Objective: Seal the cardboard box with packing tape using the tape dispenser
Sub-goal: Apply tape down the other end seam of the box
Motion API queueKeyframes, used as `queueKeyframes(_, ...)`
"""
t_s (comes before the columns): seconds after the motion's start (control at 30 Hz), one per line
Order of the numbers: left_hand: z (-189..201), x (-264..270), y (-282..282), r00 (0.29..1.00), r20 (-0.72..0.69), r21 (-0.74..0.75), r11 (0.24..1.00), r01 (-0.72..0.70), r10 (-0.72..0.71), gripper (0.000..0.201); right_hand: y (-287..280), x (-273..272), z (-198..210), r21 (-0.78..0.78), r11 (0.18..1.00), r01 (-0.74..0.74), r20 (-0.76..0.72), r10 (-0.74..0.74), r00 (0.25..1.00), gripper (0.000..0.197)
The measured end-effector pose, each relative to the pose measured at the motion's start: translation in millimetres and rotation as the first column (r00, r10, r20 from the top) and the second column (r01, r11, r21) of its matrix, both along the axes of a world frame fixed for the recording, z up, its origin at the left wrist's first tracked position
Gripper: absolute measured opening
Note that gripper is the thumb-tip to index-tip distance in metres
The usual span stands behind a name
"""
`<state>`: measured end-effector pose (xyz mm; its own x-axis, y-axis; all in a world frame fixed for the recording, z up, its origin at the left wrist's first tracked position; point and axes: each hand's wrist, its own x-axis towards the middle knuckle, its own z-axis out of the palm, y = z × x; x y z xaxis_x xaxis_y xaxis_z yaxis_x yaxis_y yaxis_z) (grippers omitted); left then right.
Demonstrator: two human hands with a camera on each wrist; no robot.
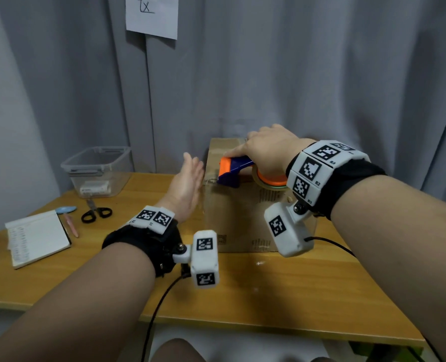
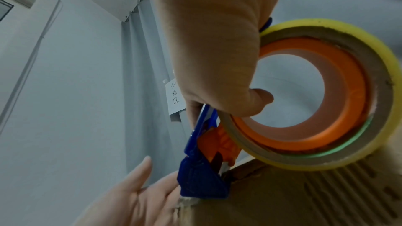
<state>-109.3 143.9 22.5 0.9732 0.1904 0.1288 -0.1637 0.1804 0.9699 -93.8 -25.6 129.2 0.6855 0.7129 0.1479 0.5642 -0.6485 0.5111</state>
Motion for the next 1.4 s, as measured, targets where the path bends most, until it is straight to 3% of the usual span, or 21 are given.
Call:
queueKeyframes(0.07,-1,4,-9,0.995,0.017,-0.061,0.993,0.098,-0.097,0.072,-1,0,0,0.011,1.000,-0.008,0.002,0.008,1.000,0.050)
queueKeyframes(0.27,-43,12,-1,0.976,-0.019,-0.091,0.972,0.215,-0.218,0.085,1,8,-1,0.024,1.000,-0.014,-0.023,0.015,1.000,0.054)
queueKeyframes(0.37,-46,10,8,0.968,-0.078,0.110,0.963,0.245,-0.237,0.089,1,11,-1,0.036,0.999,-0.027,-0.032,0.028,0.999,0.054)
queueKeyframes(0.5,-22,4,26,0.989,0.089,0.370,0.926,0.074,-0.115,0.047,-1,12,0,0.035,0.999,-0.040,-0.023,0.041,0.999,0.063)
queueKeyframes(0.63,-13,0,39,0.971,0.136,0.624,0.779,0.069,-0.196,0.040,-1,13,4,0.027,0.999,-0.044,-0.082,0.046,0.996,0.060)
queueKeyframes(0.83,-16,2,40,0.961,0.214,0.754,0.655,-0.046,-0.178,0.037,-10,13,6,0.065,0.996,-0.060,-0.111,0.067,0.992,0.057)
queueKeyframes(0.97,-22,6,43,0.940,0.310,0.860,0.463,-0.213,-0.142,0.039,-10,13,5,0.059,0.996,-0.066,-0.094,0.072,0.993,0.056)
queueKeyframes(1.23,-37,7,41,0.932,0.317,0.939,0.195,-0.283,-0.174,0.081,-11,12,4,0.064,0.996,-0.061,-0.079,0.066,0.995,0.055)
queueKeyframes(1.33,-36,8,42,0.930,0.314,0.945,0.154,-0.287,-0.193,0.092,-12,13,3,0.078,0.994,-0.075,-0.063,0.080,0.995,0.054)
queueKeyframes(1.4,-29,7,42,0.927,0.320,0.941,0.177,-0.287,-0.196,0.086,-13,14,1,0.084,0.993,-0.078,-0.058,0.083,0.995,0.054)
